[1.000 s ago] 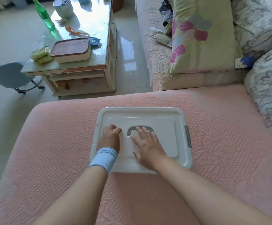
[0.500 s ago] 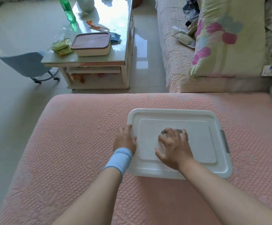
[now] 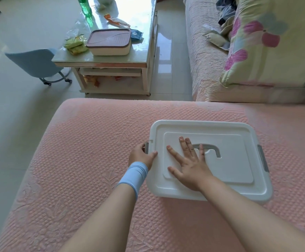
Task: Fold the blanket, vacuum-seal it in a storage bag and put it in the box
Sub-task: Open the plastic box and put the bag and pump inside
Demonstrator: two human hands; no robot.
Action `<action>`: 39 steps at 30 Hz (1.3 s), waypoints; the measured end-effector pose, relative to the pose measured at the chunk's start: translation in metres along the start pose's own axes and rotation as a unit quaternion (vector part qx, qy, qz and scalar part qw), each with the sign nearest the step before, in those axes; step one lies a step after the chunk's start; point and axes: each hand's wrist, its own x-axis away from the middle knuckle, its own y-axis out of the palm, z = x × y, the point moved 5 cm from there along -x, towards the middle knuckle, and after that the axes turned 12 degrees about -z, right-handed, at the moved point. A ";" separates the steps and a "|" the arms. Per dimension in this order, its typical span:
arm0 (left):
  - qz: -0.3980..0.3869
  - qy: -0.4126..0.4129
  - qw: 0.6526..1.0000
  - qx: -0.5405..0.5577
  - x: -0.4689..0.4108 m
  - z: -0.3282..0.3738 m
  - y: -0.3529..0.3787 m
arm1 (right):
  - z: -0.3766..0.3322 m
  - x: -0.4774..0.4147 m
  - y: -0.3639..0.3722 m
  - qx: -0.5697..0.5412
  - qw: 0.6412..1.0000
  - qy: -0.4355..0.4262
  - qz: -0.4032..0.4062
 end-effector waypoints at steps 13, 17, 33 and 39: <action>0.099 -0.005 0.983 -0.152 0.028 0.027 0.017 | 0.000 0.007 -0.007 0.017 0.999 -0.029 -0.026; 0.057 -0.002 0.980 -0.192 0.027 0.045 0.035 | 0.025 0.038 -0.001 0.057 0.994 -0.085 -0.038; -0.138 0.195 0.834 -0.497 0.034 0.132 0.221 | 0.216 0.103 0.000 -0.134 0.968 0.213 0.015; -0.141 0.156 0.825 -0.525 0.036 0.149 0.286 | 0.278 0.165 0.044 -0.228 0.915 0.332 0.030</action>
